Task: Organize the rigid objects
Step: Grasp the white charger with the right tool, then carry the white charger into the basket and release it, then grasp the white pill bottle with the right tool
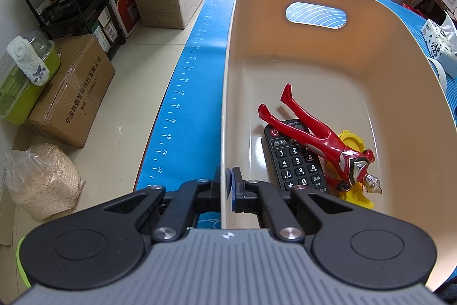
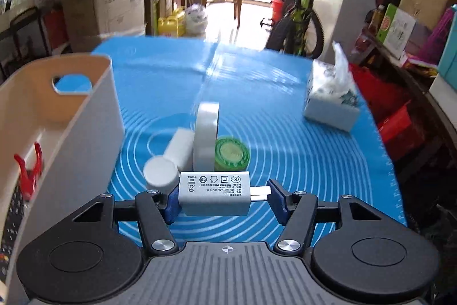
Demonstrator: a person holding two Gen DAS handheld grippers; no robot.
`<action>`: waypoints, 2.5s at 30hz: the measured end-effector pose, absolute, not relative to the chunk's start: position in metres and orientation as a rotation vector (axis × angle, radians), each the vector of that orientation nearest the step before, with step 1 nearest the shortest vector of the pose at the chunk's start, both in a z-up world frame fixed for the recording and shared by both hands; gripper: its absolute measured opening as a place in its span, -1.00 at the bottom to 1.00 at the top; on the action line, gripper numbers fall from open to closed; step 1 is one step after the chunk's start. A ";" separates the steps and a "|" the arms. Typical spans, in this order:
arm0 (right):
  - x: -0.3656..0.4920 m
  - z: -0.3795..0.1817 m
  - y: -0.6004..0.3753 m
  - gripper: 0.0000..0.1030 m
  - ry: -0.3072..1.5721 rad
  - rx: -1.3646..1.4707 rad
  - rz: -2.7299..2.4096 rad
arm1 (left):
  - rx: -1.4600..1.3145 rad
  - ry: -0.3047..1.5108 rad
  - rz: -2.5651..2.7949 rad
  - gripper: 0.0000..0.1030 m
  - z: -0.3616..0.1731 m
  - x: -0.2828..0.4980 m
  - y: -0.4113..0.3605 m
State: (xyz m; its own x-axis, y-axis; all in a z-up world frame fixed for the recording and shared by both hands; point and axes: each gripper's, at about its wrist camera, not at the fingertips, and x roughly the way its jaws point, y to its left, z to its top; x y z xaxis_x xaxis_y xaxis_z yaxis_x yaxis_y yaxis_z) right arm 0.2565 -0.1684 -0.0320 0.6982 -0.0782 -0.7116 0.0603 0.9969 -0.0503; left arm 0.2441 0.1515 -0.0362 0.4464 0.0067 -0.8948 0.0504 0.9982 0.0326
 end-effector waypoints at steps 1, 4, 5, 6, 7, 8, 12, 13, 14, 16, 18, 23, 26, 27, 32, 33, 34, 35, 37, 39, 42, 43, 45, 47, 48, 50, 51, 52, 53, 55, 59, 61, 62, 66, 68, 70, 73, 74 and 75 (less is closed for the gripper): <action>0.254 -0.026 -0.167 0.25 0.774 -0.015 -0.080 | 0.057 1.108 -0.027 -0.89 -0.036 0.245 0.151; 0.248 -0.007 -0.163 0.25 0.713 0.009 -0.082 | 0.057 1.108 -0.027 -0.89 -0.036 0.245 0.151; 0.246 -0.001 -0.160 0.25 0.694 0.016 -0.080 | 0.058 1.108 -0.027 -0.89 -0.036 0.245 0.151; 0.244 0.005 -0.158 0.25 0.675 0.023 -0.074 | 0.058 1.108 -0.026 -0.89 -0.036 0.245 0.151; 0.242 0.009 -0.155 0.25 0.659 0.029 -0.068 | 0.059 1.108 -0.026 -0.89 -0.036 0.245 0.151; 0.241 0.013 -0.152 0.25 0.644 0.035 -0.060 | 0.060 1.108 -0.027 -0.89 -0.037 0.245 0.151; 0.240 0.020 -0.136 0.25 0.609 0.041 -0.023 | 0.060 1.108 -0.026 -0.89 -0.037 0.245 0.151; 0.239 0.021 -0.130 0.25 0.602 0.044 -0.008 | 0.060 1.108 -0.026 -0.89 -0.037 0.245 0.151; 0.240 0.023 -0.126 0.25 0.598 0.048 0.009 | 0.061 1.108 -0.026 -0.89 -0.037 0.245 0.151; 0.240 0.025 -0.115 0.25 0.596 0.066 0.046 | 0.062 1.108 -0.026 -0.89 -0.037 0.245 0.150; 0.241 0.025 -0.106 0.25 0.594 0.085 0.086 | 0.063 1.108 -0.026 -0.89 -0.037 0.245 0.150; 0.245 0.023 -0.072 0.25 0.594 0.047 0.163 | 0.065 1.108 -0.026 -0.89 -0.038 0.246 0.150; 0.248 0.016 -0.053 0.25 0.621 0.013 0.211 | 0.063 1.108 -0.025 -0.89 -0.038 0.246 0.149; 0.250 0.013 -0.047 0.25 0.636 0.001 0.228 | 0.064 1.108 -0.025 -0.89 -0.038 0.246 0.149; 0.257 -0.012 -0.019 0.25 0.747 -0.059 0.294 | 0.063 1.107 -0.026 -0.89 -0.038 0.247 0.149; 0.257 -0.017 -0.013 0.25 0.764 -0.079 0.304 | 0.063 1.108 -0.025 -0.89 -0.038 0.246 0.149; 0.258 -0.021 -0.008 0.25 0.778 -0.101 0.311 | 0.063 1.108 -0.025 -0.89 -0.038 0.246 0.149; 0.257 -0.024 -0.003 0.25 0.793 -0.123 0.316 | 0.066 1.108 -0.025 -0.89 -0.037 0.246 0.148; 0.258 -0.029 0.007 0.25 0.824 -0.163 0.328 | 0.067 1.107 -0.025 -0.89 -0.037 0.246 0.147; 0.258 -0.029 0.013 0.25 0.840 -0.200 0.328 | 0.063 1.107 -0.026 -0.90 -0.037 0.247 0.148; 0.265 -0.032 0.019 0.25 0.893 -0.234 0.335 | 0.067 1.106 -0.026 -0.90 -0.037 0.247 0.147; 0.265 -0.033 0.020 0.25 0.898 -0.241 0.335 | 0.068 1.106 -0.026 -0.90 -0.037 0.247 0.147; 0.266 -0.033 0.022 0.25 0.911 -0.248 0.338 | 0.067 1.106 -0.026 -0.90 -0.037 0.247 0.147; 0.265 -0.031 0.019 0.34 0.900 -0.225 0.343 | 0.068 1.107 -0.026 -0.90 -0.037 0.247 0.147; 0.264 -0.030 0.019 0.38 0.893 -0.212 0.348 | 0.068 1.106 -0.026 -0.89 -0.037 0.247 0.148; 0.263 -0.029 0.016 0.39 0.884 -0.207 0.350 | 0.069 1.106 -0.025 -0.89 -0.038 0.247 0.148; 0.262 -0.029 0.015 0.44 0.879 -0.211 0.347 | 0.069 1.106 -0.025 -0.89 -0.038 0.247 0.147; 0.260 -0.029 0.012 0.48 0.875 -0.206 0.345 | 0.068 1.106 -0.025 -0.89 -0.038 0.247 0.147; 0.259 -0.026 0.009 0.48 0.868 -0.193 0.348 | 0.068 1.106 -0.025 -0.89 -0.038 0.247 0.147; 0.257 -0.020 0.003 0.48 0.855 -0.171 0.345 | 0.068 1.106 -0.025 -0.89 -0.038 0.247 0.147; 0.251 0.002 -0.014 0.50 0.785 -0.127 0.312 | 0.067 1.106 -0.025 -0.89 -0.038 0.246 0.147; 0.250 0.012 -0.026 0.50 0.748 -0.098 0.285 | 0.066 1.106 -0.025 -0.89 -0.038 0.246 0.147; 0.249 0.017 -0.033 0.50 0.731 -0.085 0.269 | 0.066 1.106 -0.025 -0.89 -0.038 0.246 0.147; 0.252 0.028 -0.059 0.52 0.688 -0.055 0.199 | 0.066 1.107 -0.025 -0.89 -0.038 0.246 0.147; 0.251 0.028 -0.072 0.52 0.684 -0.048 0.165 | 0.065 1.107 -0.025 -0.89 -0.038 0.246 0.147; 0.251 0.025 -0.086 0.52 0.683 -0.050 0.128 | 0.063 1.107 -0.025 -0.89 -0.038 0.246 0.147; 0.256 0.017 -0.102 0.52 0.689 -0.064 0.064 | 0.065 1.107 -0.023 -0.89 -0.038 0.246 0.147; 0.257 0.013 -0.108 0.52 0.692 -0.058 0.048 | 0.065 1.107 -0.023 -0.89 -0.038 0.246 0.147; 0.258 0.008 -0.113 0.52 0.699 -0.056 0.036 | 0.064 1.108 -0.023 -0.89 -0.038 0.246 0.146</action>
State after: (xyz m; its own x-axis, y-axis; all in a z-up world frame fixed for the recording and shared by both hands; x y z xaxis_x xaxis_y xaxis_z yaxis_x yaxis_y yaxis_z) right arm 0.2583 -0.1128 0.0080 0.7652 0.0139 -0.6437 -0.0515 0.9979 -0.0397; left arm 0.2464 0.1464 -0.0384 0.4466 0.0137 -0.8946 0.0505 0.9979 0.0405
